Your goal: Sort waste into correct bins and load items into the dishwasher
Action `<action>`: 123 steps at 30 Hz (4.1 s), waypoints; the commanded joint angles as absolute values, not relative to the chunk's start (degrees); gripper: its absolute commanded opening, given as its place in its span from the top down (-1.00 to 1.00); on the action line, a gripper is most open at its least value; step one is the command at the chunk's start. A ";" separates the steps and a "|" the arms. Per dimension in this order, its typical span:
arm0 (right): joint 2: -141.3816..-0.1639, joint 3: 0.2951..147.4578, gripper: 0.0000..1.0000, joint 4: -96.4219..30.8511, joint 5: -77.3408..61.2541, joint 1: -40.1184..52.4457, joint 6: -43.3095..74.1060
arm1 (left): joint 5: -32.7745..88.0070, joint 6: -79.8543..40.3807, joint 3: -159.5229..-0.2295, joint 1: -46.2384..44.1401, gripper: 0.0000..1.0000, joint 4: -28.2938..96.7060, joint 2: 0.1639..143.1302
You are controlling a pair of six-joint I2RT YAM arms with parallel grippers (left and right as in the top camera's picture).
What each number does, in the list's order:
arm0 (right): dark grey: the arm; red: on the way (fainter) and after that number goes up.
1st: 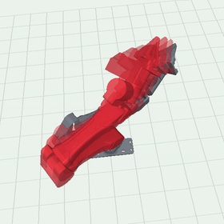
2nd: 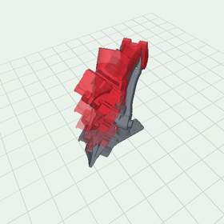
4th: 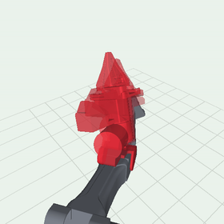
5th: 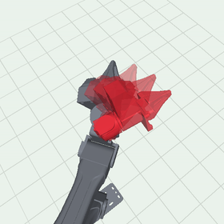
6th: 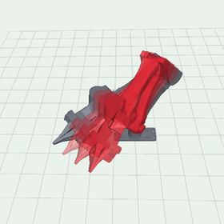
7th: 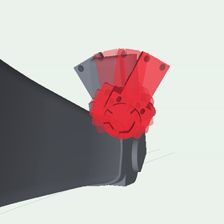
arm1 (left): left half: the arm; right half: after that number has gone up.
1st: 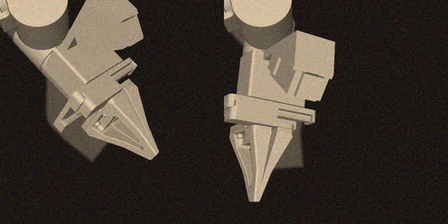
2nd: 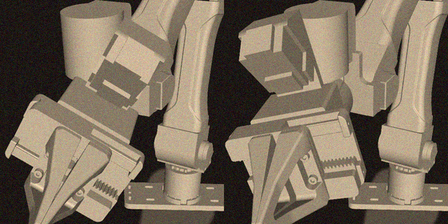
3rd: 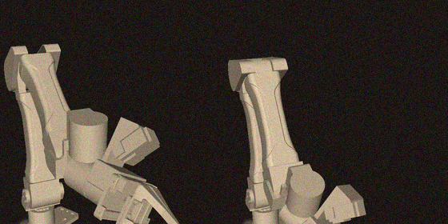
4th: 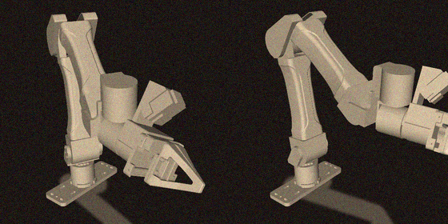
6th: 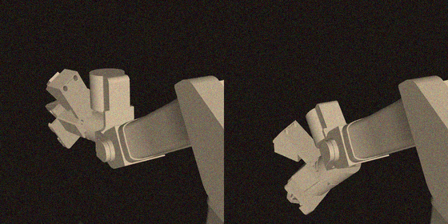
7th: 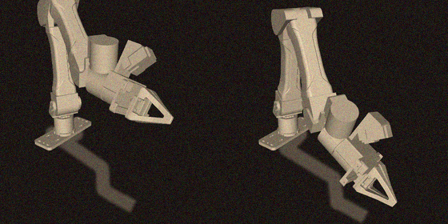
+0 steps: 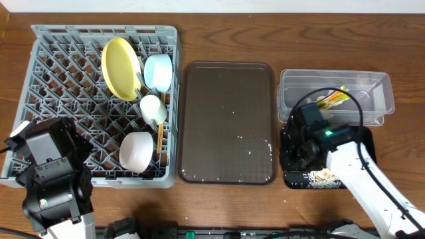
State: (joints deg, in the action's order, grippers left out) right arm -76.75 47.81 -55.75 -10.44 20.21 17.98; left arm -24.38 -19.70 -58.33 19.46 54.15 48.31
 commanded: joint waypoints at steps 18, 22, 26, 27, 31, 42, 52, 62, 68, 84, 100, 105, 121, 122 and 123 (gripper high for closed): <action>-76.40 39.35 0.62 -42.57 -1.52 23.33 25.89 | -25.12 -20.27 -59.05 19.70 -0.91 54.39 48.23; -76.40 39.35 0.97 -42.37 -1.52 23.33 25.89 | -25.15 -20.27 -59.05 19.70 -0.91 54.39 48.23; -76.40 39.35 0.95 -41.93 -1.54 23.33 25.87 | -25.12 -20.27 -59.05 19.70 -0.91 54.39 48.23; -76.40 39.35 0.93 -41.58 -1.54 23.33 25.87 | -25.15 -20.27 -59.05 19.70 -0.91 54.39 48.23; -76.40 39.35 0.92 -39.90 -1.54 23.33 24.86 | -25.15 -20.27 -59.05 19.70 -0.91 54.39 48.23; -76.40 39.35 0.80 -36.56 -1.96 23.33 22.15 | -25.15 -20.27 -59.05 19.70 -0.91 54.39 48.23; -76.40 39.35 0.62 -35.27 -1.96 23.33 20.69 | -25.15 -20.27 -59.05 19.70 -0.91 54.39 48.23; -74.50 49.47 0.42 -42.72 -1.93 22.90 14.59 | -25.15 -20.27 -59.05 19.70 -0.92 54.39 48.23; -73.34 60.29 -0.99 -48.34 -1.93 22.92 9.56 | -25.15 -20.27 -59.05 19.70 -0.91 54.39 48.23; -73.41 60.64 -0.98 -47.09 -1.89 22.90 9.54 | -25.15 -20.27 -59.05 19.70 -0.91 54.39 48.23; -60.07 55.46 -0.99 -20.51 1.48 21.02 5.02 | -25.15 -20.27 -59.05 19.70 -0.91 54.39 48.23; -46.81 46.72 -0.99 -11.09 0.99 14.52 5.06 | -25.15 -20.27 -59.05 19.70 -0.91 54.39 48.23; -9.34 18.04 -0.98 -1.91 -4.56 -1.17 6.68 | -25.15 -20.27 -59.05 19.70 -0.91 54.39 48.23; -8.16 16.32 -0.98 -0.47 -4.56 -1.28 7.35 | -25.12 -20.27 -59.05 19.70 -0.91 54.39 48.23; -7.05 14.33 -0.98 1.41 -4.56 -1.37 8.25 | -25.15 -20.27 -59.05 19.70 -0.91 54.39 48.23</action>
